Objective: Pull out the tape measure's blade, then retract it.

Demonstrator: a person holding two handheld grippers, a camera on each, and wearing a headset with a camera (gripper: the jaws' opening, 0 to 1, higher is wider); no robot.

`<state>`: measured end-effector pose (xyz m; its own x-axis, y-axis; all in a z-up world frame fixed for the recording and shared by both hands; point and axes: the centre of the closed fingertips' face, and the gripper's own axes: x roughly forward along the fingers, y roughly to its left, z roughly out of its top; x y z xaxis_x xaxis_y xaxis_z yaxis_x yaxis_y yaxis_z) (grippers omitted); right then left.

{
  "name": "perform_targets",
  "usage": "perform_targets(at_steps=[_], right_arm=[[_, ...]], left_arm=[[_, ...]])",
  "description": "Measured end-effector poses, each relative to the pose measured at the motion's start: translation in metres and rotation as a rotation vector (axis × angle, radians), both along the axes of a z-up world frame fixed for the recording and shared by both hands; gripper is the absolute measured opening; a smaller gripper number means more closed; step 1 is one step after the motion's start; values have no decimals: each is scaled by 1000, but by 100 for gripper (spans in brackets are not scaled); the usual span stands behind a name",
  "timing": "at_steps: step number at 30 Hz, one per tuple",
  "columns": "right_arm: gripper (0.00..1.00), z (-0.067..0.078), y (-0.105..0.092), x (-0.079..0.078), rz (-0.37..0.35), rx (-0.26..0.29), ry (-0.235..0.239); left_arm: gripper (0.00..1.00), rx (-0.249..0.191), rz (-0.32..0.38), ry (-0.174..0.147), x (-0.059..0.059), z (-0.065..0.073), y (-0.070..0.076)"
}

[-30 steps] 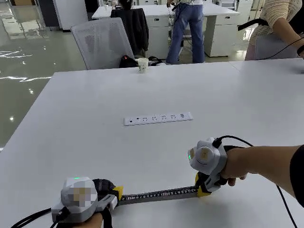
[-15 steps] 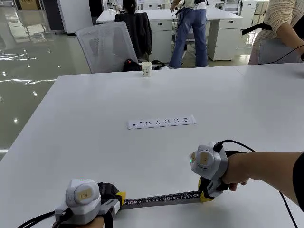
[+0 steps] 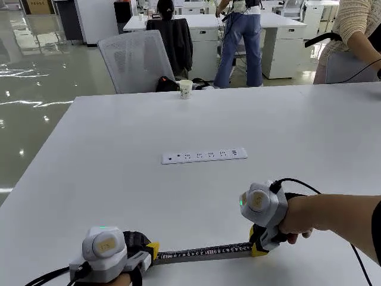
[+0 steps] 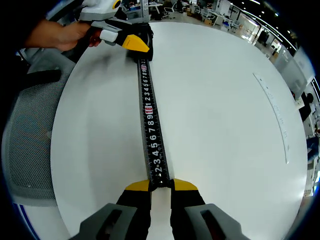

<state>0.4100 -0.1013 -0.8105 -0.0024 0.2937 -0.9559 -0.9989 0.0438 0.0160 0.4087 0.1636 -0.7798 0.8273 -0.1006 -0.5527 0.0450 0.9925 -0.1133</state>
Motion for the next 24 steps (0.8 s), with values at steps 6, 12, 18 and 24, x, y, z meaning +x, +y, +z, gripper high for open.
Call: perform_targets(at_steps=[6,12,18,24], right_arm=[[11,0,2,0,3,-6,1],[11,-1,3,0,4,-7,1],[11,-1,5,-1,0,-12,1],[11,-1,6,-1,-4,-6,2]], left_arm=[[63,-3,1,2,0,0,0],[64,0,1,-3,0,0,0],[64,0,0,0,0,0,0],[64,2,-2,0,-1,1,0]])
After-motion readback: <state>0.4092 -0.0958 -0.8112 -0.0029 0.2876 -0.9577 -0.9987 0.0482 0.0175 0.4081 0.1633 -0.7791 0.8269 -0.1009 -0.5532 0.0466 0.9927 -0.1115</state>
